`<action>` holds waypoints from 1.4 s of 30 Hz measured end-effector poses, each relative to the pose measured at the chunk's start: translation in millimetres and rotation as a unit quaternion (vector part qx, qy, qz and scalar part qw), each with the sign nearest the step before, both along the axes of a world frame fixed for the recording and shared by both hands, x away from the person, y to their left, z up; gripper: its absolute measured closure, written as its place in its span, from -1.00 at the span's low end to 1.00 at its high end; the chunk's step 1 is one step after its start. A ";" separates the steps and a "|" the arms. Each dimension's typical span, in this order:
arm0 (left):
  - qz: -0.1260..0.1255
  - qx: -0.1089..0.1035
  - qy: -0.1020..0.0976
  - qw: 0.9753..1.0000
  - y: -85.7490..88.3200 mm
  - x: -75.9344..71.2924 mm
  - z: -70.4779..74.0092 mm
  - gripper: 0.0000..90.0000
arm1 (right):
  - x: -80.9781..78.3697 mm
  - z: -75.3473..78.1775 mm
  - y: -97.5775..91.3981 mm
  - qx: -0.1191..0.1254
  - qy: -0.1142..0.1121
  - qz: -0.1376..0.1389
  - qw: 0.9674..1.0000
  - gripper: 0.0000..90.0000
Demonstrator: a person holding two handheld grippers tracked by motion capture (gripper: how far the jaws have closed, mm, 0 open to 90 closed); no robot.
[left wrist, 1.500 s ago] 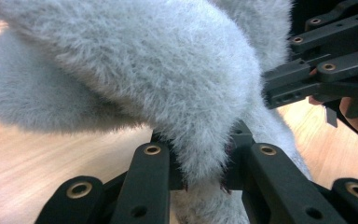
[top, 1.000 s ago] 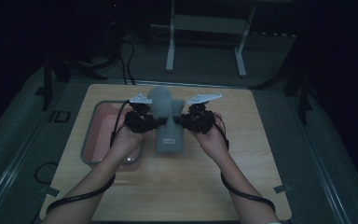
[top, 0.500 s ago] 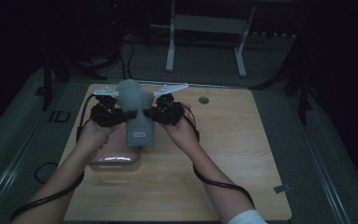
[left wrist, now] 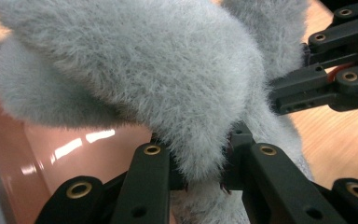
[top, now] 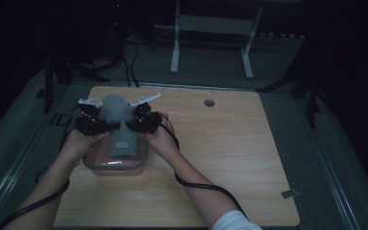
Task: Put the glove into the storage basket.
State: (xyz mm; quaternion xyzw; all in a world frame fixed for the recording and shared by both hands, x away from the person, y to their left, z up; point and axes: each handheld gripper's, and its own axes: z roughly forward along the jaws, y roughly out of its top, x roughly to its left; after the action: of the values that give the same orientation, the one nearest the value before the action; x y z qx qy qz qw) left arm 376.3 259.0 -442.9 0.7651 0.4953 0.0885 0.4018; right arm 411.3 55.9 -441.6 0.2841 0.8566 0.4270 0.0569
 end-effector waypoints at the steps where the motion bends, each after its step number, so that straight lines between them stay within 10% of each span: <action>1: 0.005 0.000 0.019 1.000 0.1 3.9 -13.8 0.71 | 0.8 -6.5 1.9 -0.006 0.005 -0.004 1.000 0.80; 15: 0.034 0.043 0.120 0.991 -17.0 33.2 -64.7 0.70 | 10.6 -51.4 28.0 -0.134 0.031 -0.039 0.990 0.68; 22: 0.027 0.057 0.136 0.989 -19.5 41.6 -75.5 0.66 | 13.0 -43.2 19.9 -0.124 0.036 -0.025 0.991 0.32; 26: 0.037 0.092 0.119 0.988 -24.8 41.9 -75.9 0.47 | 12.8 -32.8 5.8 -0.093 0.034 -0.009 0.995 0.08; 33: 0.073 0.077 0.079 0.991 -20.9 36.2 -66.4 -0.09 | 17.6 -23.1 -21.4 -0.040 0.038 0.003 0.998 -0.11; 35: 0.096 0.070 0.014 0.993 -16.3 23.8 -45.6 -0.31 | 16.0 -14.7 -41.8 -0.004 0.037 0.012 0.999 -0.40; 42: 0.055 0.013 -0.051 0.997 -23.1 -11.5 -17.5 -0.53 | 3.2 -6.5 -76.4 -0.005 0.014 0.056 0.998 -0.68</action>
State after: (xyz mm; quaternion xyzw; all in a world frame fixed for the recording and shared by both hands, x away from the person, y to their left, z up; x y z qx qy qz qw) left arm 364.8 235.9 -460.4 0.7362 0.5143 0.1556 0.4114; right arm 414.6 -20.5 -448.1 0.2417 0.8740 0.4210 0.0224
